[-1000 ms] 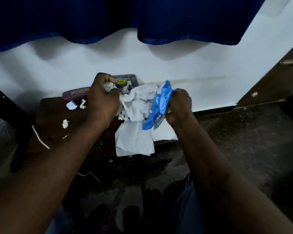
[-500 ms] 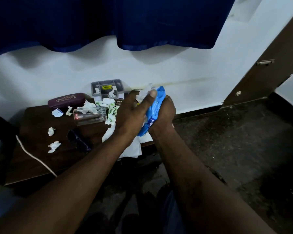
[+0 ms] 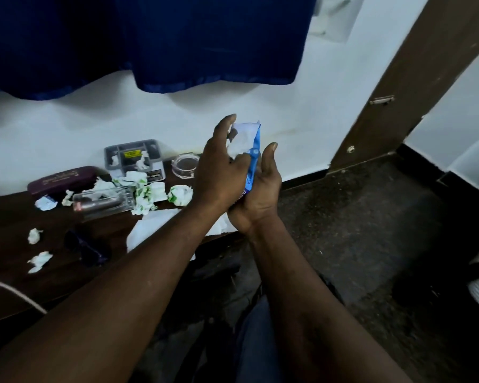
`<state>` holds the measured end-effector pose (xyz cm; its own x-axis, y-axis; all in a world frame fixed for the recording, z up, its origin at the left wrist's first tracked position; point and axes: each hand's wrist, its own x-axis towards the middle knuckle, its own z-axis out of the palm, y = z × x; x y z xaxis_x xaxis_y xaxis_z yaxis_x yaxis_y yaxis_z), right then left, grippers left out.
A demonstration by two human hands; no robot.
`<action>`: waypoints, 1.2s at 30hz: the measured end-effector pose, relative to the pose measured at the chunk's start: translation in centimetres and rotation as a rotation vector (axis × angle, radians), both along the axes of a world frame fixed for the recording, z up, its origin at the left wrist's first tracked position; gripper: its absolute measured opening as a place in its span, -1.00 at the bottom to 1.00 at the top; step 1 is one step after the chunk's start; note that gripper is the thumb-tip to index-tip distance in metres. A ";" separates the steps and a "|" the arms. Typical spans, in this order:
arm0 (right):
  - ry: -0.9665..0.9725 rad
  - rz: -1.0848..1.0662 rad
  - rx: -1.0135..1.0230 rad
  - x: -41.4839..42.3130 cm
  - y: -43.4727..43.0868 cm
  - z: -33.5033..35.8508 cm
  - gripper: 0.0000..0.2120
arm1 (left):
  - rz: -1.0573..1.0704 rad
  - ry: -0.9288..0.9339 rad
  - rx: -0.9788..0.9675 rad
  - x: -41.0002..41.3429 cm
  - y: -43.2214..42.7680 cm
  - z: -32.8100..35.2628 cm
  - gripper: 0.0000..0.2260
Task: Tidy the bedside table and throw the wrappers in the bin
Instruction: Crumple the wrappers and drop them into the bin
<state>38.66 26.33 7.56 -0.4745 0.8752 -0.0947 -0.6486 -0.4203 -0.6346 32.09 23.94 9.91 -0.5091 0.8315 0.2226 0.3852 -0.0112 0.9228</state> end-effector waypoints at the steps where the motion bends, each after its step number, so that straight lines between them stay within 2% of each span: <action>1: -0.015 -0.025 0.002 1.0 0.1 0.1 -0.33 | -0.048 -0.060 0.020 0.8 0.3 -0.1 -0.43; 4: -0.082 -0.125 0.006 4.5 0.2 -0.3 -0.40 | -0.041 -0.115 0.043 4.2 1.7 -0.6 -0.57; 7: -0.188 -0.240 0.000 8.6 -0.3 -1.9 -0.47 | 0.017 -0.086 -0.063 9.2 2.2 -1.5 -0.72; 9: -0.251 -0.287 0.014 11.2 -0.5 -3.2 -0.42 | 0.034 -0.162 -0.129 12.1 2.1 -2.5 -0.82; 11: -0.306 -0.345 0.023 13.7 -0.2 -4.6 -0.42 | 0.039 -0.238 -0.172 14.9 2.4 -3.5 -0.81; 13: -0.323 -0.388 0.002 15.4 0.1 -6.0 -0.52 | 0.034 -0.299 -0.212 16.7 2.4 -4.3 -0.74; 17: -0.418 -0.400 -0.034 17.0 0.4 -8.9 -0.53 | -0.053 -0.505 -0.301 18.1 3.1 -8.3 -0.45; 18: -0.443 -0.393 -0.042 16.9 0.3 -9.5 -0.49 | -0.068 -0.612 -0.332 18.0 3.5 -9.8 -0.45; 20: -0.481 -0.387 -0.069 16.7 0.4 -11.0 -0.46 | -0.106 -0.798 -0.409 17.3 3.9 -12.8 -0.59; 22: -0.570 -0.374 -0.066 16.6 0.0 -12.6 -0.60 | -0.114 -0.929 -0.478 16.5 3.5 -15.9 -0.70; 24: -0.682 -0.332 -0.041 16.9 -0.5 -14.5 -0.77 | -0.122 -0.988 -0.579 16.2 2.3 -17.9 -0.63; 25: -0.737 -0.315 -0.048 17.0 -0.9 -15.5 -0.78 | -0.113 -0.993 -0.621 16.1 1.9 -18.6 -0.59; 28: -0.790 -0.328 -0.165 17.4 -1.9 -18.2 -0.72 | -0.076 -0.938 -0.657 16.3 1.6 -19.8 -0.69; 32: -0.870 -0.346 -0.279 18.8 -2.6 -21.9 -0.75 | -0.166 -0.953 -0.865 16.8 1.4 -22.1 -0.75; 36: -0.896 -0.356 -0.407 20.6 -3.2 -25.5 -0.76 | -0.220 -0.848 -1.056 17.8 1.8 -26.5 -0.77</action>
